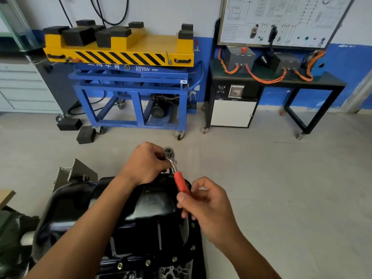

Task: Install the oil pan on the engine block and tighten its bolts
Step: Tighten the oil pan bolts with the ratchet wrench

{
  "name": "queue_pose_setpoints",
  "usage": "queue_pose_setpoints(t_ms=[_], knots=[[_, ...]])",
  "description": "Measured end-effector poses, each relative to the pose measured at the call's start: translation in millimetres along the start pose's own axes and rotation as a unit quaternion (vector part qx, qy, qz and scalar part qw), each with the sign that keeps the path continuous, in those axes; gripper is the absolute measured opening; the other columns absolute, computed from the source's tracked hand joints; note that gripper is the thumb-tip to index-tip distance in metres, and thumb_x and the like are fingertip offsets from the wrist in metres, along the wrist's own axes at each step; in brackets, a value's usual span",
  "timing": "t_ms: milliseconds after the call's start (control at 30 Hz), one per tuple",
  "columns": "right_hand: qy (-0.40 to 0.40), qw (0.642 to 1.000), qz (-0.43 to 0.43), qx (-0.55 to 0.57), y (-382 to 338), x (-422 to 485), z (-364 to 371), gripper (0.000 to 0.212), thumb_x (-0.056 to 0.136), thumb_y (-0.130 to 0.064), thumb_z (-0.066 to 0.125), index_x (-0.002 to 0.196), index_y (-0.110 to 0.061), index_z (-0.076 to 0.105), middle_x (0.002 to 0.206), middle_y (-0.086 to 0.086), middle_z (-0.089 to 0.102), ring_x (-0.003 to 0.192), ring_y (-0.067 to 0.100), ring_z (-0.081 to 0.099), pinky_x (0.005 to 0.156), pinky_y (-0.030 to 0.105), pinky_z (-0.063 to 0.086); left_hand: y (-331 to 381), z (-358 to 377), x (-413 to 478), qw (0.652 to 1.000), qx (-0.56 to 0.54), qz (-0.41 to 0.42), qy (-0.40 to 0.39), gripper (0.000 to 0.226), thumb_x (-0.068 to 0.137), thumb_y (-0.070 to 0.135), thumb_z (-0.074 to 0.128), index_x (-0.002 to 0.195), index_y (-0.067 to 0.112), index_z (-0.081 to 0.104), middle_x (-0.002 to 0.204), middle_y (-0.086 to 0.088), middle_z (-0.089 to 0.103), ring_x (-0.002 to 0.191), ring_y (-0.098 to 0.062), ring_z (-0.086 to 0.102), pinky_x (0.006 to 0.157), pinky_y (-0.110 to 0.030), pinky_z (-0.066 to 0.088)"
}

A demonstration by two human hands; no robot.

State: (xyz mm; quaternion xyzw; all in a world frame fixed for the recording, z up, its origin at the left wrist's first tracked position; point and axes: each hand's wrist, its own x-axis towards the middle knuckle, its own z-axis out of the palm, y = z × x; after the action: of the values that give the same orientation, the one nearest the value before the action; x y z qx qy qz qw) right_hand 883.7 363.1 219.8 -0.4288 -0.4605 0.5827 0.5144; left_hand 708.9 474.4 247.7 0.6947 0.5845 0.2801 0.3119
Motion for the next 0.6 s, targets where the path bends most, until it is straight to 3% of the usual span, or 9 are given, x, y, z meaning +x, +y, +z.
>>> queue_pose_setpoints(t_ms=[200,300,433,600], knots=[[-0.023,0.999,0.017,-0.016,-1.6,-2.3,0.6,0.026,0.085,-0.004,0.076,0.086,-0.008,0.050,0.079,0.016,0.074,0.054,0.017,0.061,0.051,0.019,0.047,0.8,-2.0,-1.3,1.000,-0.019,-0.001,-0.011,0.009,0.079,0.015,0.083,0.073,0.012,0.079,0.075,-0.018,0.073,0.065,-0.018,0.056,0.075,-0.047,0.056],[-0.018,0.999,0.029,-0.028,-5.5,2.4,-6.3,0.029,0.078,-0.015,0.080,0.087,-0.010,0.053,0.079,0.015,0.074,0.055,0.018,0.062,0.050,0.022,0.045,1.9,-3.3,-0.7,1.000,-0.004,0.011,-0.018,0.008,0.079,0.009,0.081,0.072,0.012,0.078,0.074,-0.018,0.071,0.062,-0.011,0.051,0.069,-0.038,0.053],[0.019,0.999,0.031,-0.031,-15.1,14.7,-22.1,0.025,0.072,-0.025,0.078,0.086,-0.012,0.062,0.069,0.013,0.071,0.052,0.018,0.059,0.048,0.022,0.045,1.4,-4.6,0.0,0.999,-0.022,0.017,-0.040,0.015,0.080,0.006,0.079,0.072,0.019,0.078,0.056,0.011,0.067,0.051,0.005,0.050,0.056,-0.014,0.042],[0.089,0.996,0.030,-0.010,-29.7,46.8,-44.6,0.010,0.084,-0.016,0.077,0.080,-0.018,0.068,0.062,0.010,0.063,0.050,0.017,0.052,0.047,0.023,0.042,-3.4,-3.0,4.6,0.999,-0.026,0.009,-0.040,0.005,0.082,0.013,0.081,0.078,0.013,0.079,0.067,-0.003,0.073,0.055,-0.004,0.051,0.063,-0.023,0.046]])
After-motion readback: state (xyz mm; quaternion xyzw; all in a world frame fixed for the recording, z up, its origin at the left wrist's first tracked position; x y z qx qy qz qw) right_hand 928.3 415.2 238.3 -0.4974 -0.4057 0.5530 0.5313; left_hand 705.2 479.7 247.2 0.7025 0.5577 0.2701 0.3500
